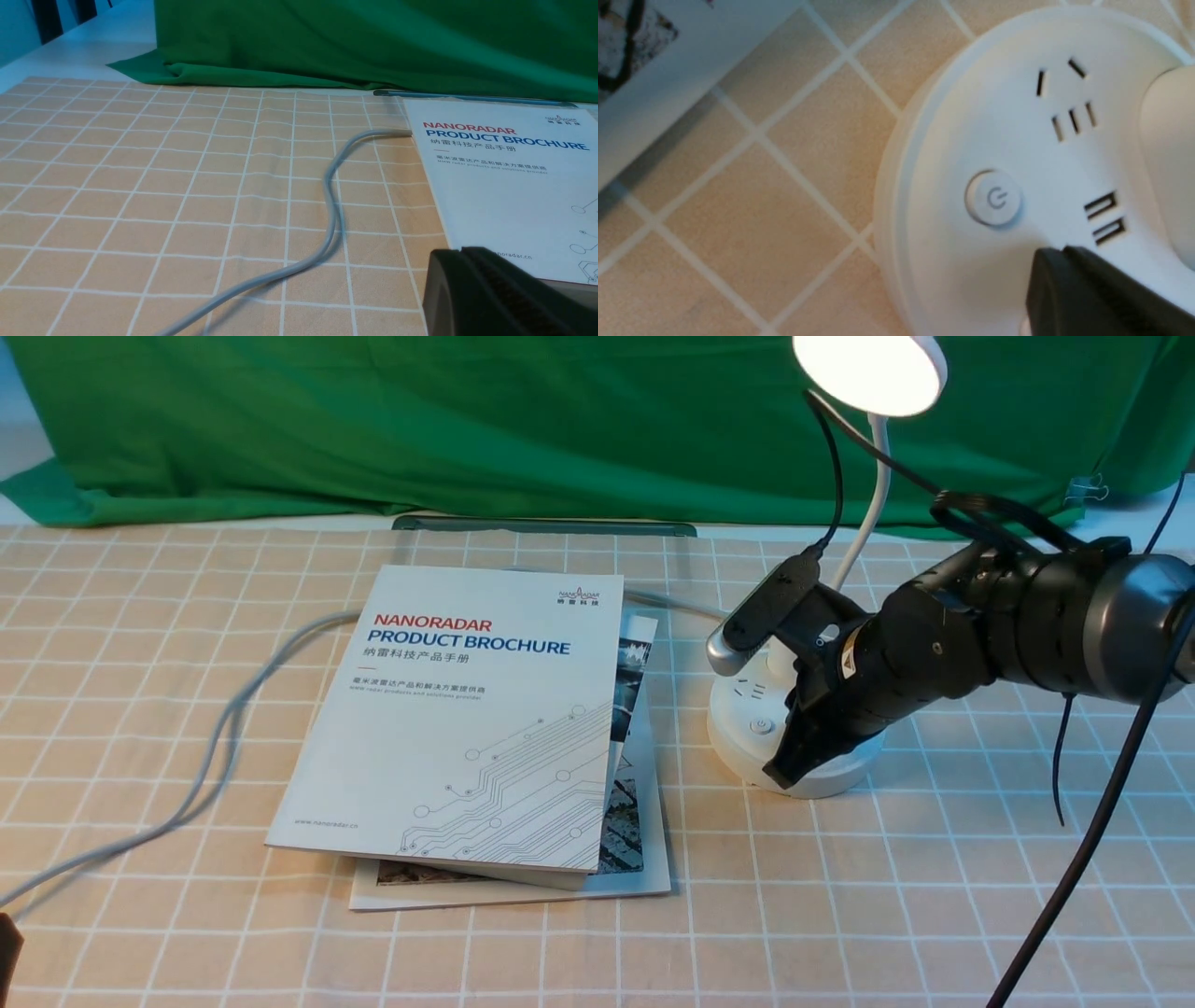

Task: Turn on the table lamp on the light coffee tablecloth with your hand.
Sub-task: 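Press the button on the base of the white desk lamp with the right gripper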

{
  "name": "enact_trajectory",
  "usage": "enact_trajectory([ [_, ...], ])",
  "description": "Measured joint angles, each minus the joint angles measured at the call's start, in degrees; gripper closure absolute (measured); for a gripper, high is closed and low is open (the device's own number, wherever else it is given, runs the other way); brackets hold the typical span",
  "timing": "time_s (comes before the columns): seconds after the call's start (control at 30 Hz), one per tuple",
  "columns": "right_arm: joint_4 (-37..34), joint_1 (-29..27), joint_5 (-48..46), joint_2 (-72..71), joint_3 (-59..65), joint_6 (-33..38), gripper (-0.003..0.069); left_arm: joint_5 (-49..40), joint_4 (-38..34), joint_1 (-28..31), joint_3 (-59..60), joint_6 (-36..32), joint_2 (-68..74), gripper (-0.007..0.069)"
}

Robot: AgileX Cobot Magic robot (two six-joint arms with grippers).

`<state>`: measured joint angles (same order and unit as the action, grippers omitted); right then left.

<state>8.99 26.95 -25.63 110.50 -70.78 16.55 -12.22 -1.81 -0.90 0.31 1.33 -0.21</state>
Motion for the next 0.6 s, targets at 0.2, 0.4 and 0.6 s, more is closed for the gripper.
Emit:
enact_trajectory([
  [0.2,-0.1,0.0,-1.6,-1.6,0.5,-1.2,0.0628,0.0,0.0,0.0,0.0,0.0,0.0,0.0603],
  [0.4,-0.1,0.1,-3.8,-11.2,5.3,-4.4,0.0628,0.0,0.0,0.0,0.0,0.0,0.0,0.0603],
  [0.6,-0.1,0.1,-3.7,-23.8,13.4,-8.6,0.0628,0.0,0.0,0.0,0.0,0.0,0.0,0.0603],
])
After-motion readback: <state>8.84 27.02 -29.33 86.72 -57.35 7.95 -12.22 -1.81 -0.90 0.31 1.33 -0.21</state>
